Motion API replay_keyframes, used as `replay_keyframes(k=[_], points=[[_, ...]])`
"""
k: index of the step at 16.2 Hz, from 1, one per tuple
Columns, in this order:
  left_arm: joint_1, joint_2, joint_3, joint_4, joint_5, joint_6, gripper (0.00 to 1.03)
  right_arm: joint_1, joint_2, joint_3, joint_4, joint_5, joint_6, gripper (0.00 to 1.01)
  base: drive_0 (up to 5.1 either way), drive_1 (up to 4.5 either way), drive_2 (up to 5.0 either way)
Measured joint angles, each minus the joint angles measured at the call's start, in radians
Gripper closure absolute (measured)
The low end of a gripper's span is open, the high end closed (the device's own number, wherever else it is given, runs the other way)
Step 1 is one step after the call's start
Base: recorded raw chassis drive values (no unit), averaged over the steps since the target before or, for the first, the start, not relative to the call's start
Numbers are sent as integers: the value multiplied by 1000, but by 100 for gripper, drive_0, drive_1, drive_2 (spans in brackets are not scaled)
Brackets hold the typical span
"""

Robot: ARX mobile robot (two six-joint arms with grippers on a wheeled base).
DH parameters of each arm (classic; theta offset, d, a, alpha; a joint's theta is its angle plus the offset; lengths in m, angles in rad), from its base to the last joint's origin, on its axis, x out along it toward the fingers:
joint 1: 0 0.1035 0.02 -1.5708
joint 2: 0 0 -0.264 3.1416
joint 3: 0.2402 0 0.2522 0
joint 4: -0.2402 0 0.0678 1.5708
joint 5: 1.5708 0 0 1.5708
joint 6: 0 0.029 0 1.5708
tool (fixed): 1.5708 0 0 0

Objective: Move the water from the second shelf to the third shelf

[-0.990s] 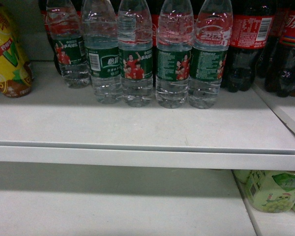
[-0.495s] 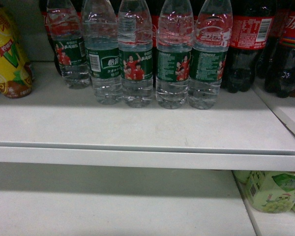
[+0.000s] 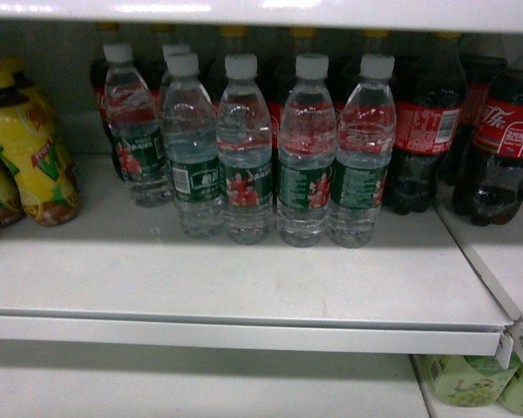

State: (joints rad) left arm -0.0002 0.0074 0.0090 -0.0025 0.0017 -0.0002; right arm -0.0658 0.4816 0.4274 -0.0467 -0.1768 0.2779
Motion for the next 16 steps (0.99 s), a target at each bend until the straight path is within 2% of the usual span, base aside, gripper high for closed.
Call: replay_keyframes(k=[16], points=[[0,0,0,-1,-2,0,5,0,0,11,2,-1,3,58,-15,8,8]])
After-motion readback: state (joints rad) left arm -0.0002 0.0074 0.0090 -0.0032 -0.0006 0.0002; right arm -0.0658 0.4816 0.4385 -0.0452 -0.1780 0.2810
